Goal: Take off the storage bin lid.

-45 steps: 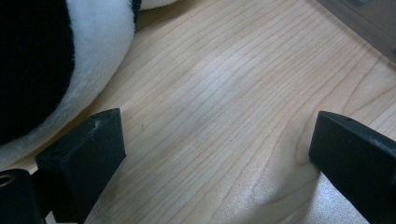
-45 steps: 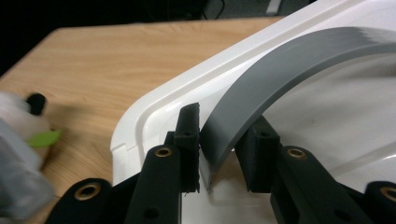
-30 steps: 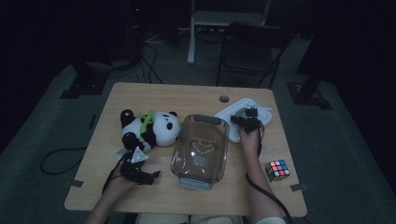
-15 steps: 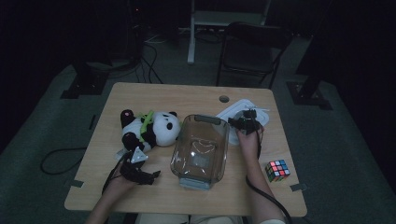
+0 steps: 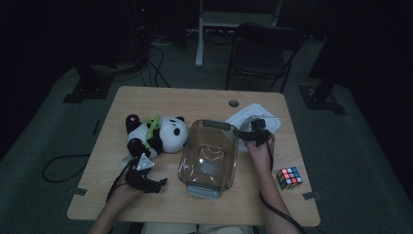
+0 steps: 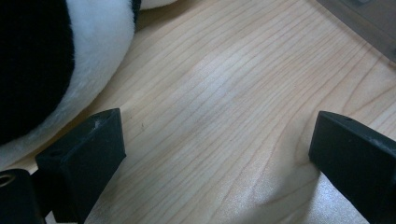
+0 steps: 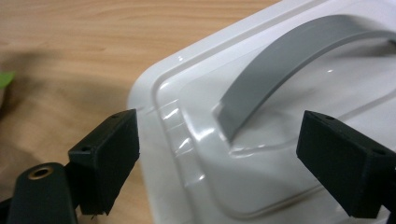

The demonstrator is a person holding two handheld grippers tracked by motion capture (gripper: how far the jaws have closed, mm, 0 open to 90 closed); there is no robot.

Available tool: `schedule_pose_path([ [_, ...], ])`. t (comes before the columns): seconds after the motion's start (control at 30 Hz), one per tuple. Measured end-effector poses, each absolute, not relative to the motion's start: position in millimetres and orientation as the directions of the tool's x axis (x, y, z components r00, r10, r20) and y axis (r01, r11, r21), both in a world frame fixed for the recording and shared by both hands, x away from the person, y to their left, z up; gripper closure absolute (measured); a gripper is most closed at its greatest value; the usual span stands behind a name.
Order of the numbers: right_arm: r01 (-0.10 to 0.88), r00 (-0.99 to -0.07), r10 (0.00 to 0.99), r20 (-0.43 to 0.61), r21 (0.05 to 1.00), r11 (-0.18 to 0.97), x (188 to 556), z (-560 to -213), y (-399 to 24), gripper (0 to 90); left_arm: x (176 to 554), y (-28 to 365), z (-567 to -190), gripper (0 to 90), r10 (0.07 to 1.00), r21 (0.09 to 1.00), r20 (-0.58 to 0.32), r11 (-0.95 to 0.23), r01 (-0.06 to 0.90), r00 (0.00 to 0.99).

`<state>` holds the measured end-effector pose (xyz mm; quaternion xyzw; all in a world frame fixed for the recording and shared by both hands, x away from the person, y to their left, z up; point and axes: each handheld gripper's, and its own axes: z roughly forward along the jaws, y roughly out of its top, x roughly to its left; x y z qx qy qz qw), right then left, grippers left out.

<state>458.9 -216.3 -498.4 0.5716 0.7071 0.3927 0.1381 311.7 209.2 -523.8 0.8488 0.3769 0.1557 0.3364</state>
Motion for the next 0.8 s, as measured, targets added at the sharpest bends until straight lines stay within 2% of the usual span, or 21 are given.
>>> schedule_pose_path([
  [0.23, 0.686, -0.348, 0.914, 0.208, 0.721, 0.097, 445.2, -498.8, -208.5, 12.8, 310.3, 209.3, -523.7, 4.2, 0.756, 0.687, 0.011, -0.481, 0.545, 0.655],
  [0.8, 0.631, -0.380, 0.908, 0.178, 0.768, 0.113, 401.9, -491.0, -207.9, 13.9, 310.0, 208.7, -523.8, 4.2, 0.759, 0.688, 0.011, -0.478, 0.546, 0.651],
])
